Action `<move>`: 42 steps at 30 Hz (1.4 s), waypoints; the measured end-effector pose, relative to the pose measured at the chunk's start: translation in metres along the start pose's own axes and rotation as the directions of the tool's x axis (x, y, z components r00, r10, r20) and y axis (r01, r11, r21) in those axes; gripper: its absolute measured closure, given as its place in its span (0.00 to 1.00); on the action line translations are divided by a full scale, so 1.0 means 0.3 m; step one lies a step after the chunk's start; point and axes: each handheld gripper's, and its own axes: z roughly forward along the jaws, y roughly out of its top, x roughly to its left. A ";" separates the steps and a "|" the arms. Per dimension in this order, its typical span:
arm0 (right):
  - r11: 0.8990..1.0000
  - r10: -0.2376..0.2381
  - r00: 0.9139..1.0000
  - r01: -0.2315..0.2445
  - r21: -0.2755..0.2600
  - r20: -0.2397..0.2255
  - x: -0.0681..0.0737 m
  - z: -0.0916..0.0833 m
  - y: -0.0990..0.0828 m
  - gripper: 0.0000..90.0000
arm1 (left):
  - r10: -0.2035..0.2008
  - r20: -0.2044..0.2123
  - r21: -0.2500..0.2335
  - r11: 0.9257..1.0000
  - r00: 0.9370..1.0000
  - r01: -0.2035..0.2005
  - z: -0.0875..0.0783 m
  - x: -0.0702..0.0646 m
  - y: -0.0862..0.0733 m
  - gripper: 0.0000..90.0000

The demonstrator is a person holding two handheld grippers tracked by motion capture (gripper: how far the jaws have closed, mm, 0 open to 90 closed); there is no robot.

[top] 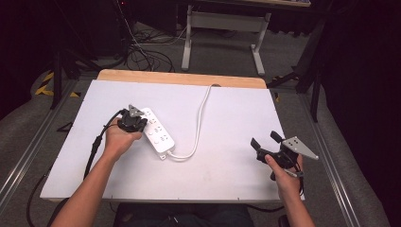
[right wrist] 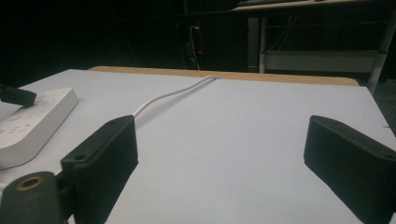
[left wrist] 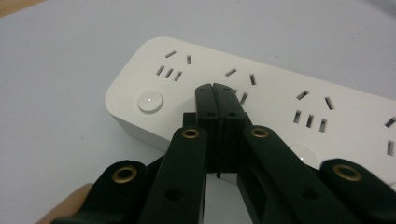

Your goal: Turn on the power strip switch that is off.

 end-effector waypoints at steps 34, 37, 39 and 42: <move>1.000 -0.003 1.000 0.003 -0.012 0.002 0.008 -0.027 0.004 0.12 | -0.012 0.001 0.013 1.000 1.000 0.012 0.008 -0.014 0.007 1.00; 1.000 -0.005 1.000 0.005 -0.011 0.003 0.007 -0.031 0.005 0.12 | -0.014 0.001 0.014 1.000 1.000 0.014 0.007 -0.014 0.007 1.00; 1.000 -0.006 1.000 0.006 -0.012 0.003 0.008 -0.031 0.005 0.12 | -0.016 0.005 0.013 1.000 1.000 0.016 0.007 -0.012 0.007 1.00; 1.000 -0.005 1.000 0.005 -0.010 0.001 0.009 -0.030 0.004 0.12 | -0.017 0.004 0.014 1.000 1.000 0.017 0.007 -0.012 0.007 1.00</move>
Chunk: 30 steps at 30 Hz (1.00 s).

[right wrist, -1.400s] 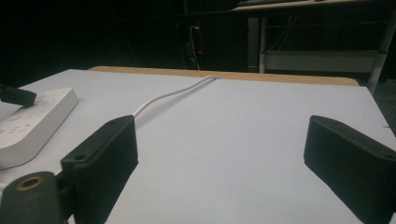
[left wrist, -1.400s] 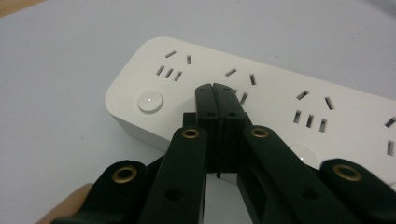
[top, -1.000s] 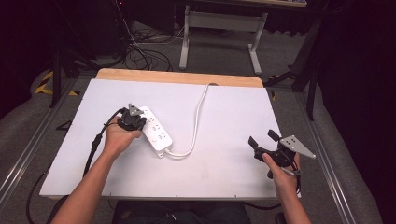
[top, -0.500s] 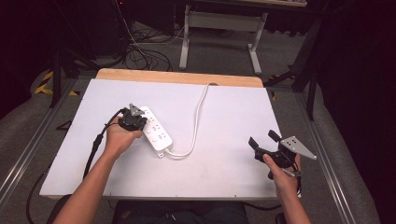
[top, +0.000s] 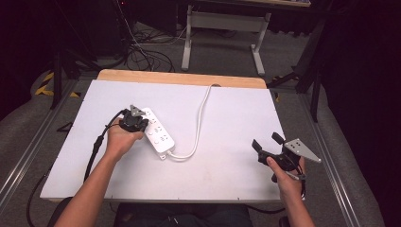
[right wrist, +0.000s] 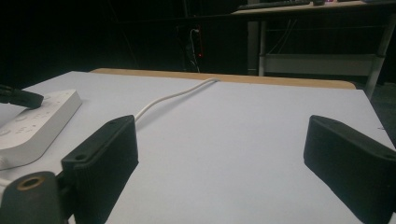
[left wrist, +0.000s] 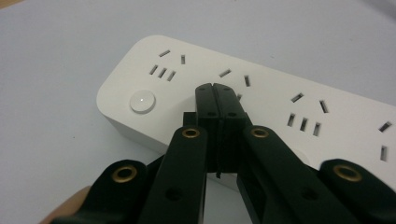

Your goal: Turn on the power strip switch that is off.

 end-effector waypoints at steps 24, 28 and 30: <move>1.000 0.004 1.000 -0.004 0.002 -0.009 -0.001 0.005 -0.001 0.12 | -0.037 0.006 -0.021 0.999 0.999 0.037 0.001 0.006 -0.001 1.00; 1.000 0.004 1.000 -0.004 0.004 -0.007 -0.003 0.007 -0.002 0.12 | -0.041 0.008 -0.026 0.999 0.999 0.041 0.001 0.005 -0.003 1.00; 1.000 0.003 1.000 -0.003 0.003 -0.008 -0.001 0.007 -0.001 0.12 | -0.039 0.005 -0.029 0.999 0.999 0.039 0.001 0.006 -0.005 1.00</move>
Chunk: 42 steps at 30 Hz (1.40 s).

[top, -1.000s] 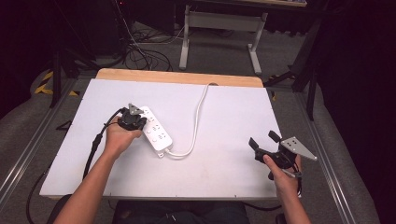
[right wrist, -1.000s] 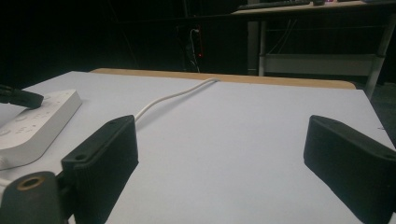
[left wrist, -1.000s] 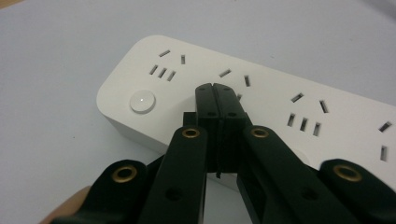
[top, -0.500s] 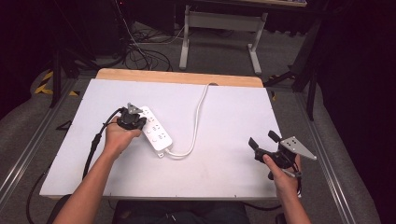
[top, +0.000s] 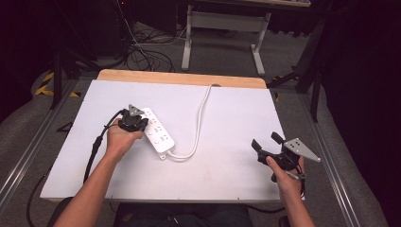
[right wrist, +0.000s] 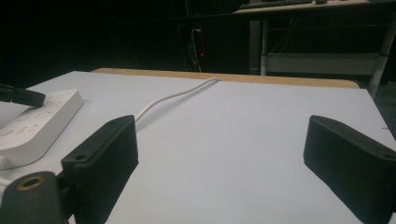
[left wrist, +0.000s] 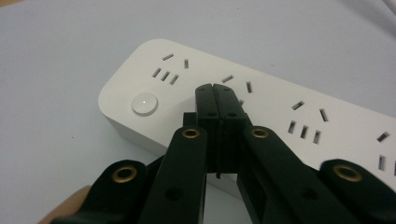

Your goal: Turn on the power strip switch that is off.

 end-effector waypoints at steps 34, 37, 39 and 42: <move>1.000 -0.001 1.000 0.001 0.006 -0.005 0.001 0.011 -0.001 0.12 | -0.179 -0.023 -0.424 0.893 0.984 0.153 -0.252 0.100 -0.024 1.00; 1.000 -0.002 1.000 0.002 0.007 -0.004 0.001 0.013 -0.001 0.12 | -0.192 -0.025 -0.440 0.883 0.981 0.162 -0.269 0.109 -0.028 1.00; 1.000 -0.002 1.000 0.002 0.007 -0.005 0.001 0.013 -0.001 0.12 | -0.199 -0.030 -0.454 0.876 0.980 0.164 -0.280 0.114 -0.032 1.00; 1.000 -0.004 1.000 0.004 0.009 -0.010 0.003 0.018 0.000 0.12 | -0.209 -0.033 -0.468 0.867 0.977 0.170 -0.296 0.117 -0.044 1.00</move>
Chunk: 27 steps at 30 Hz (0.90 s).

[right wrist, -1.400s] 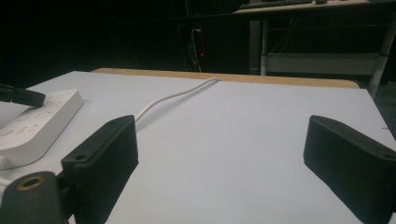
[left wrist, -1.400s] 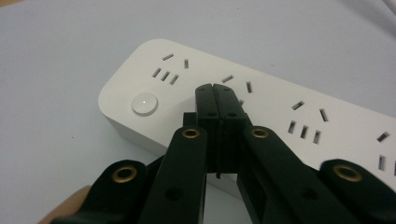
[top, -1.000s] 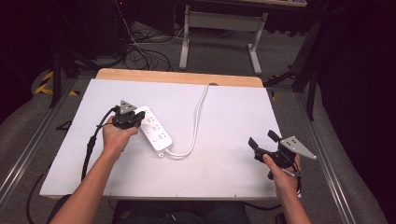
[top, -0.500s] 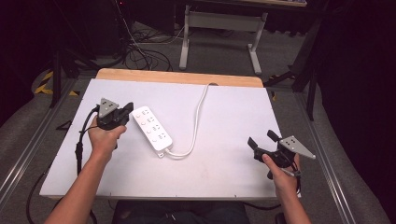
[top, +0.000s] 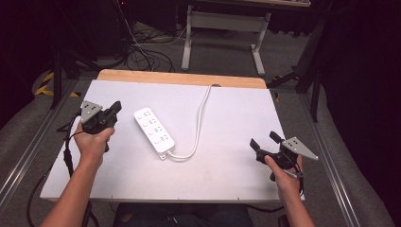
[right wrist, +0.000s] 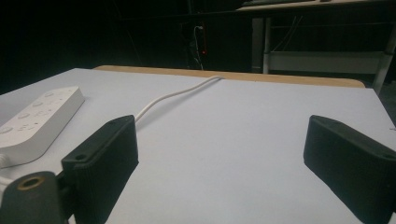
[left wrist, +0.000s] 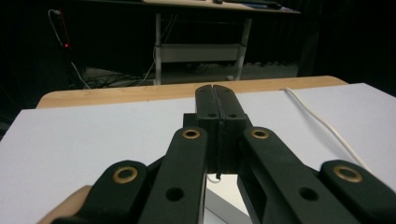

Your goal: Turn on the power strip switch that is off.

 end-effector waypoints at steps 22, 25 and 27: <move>1.000 -0.010 1.000 0.010 0.008 -0.014 0.010 0.021 0.003 0.12 | -0.001 -0.002 -0.049 0.999 1.000 0.001 -0.135 0.042 -0.027 1.00; 1.000 -0.009 1.000 0.010 0.009 -0.014 0.008 0.021 0.003 0.12 | -0.001 0.003 -0.049 0.999 1.000 0.001 -0.135 0.041 -0.028 1.00; 1.000 -0.008 1.000 0.008 0.010 -0.013 0.007 0.022 0.002 0.12 | -0.010 0.005 -0.051 0.999 1.000 0.010 -0.136 0.044 -0.029 1.00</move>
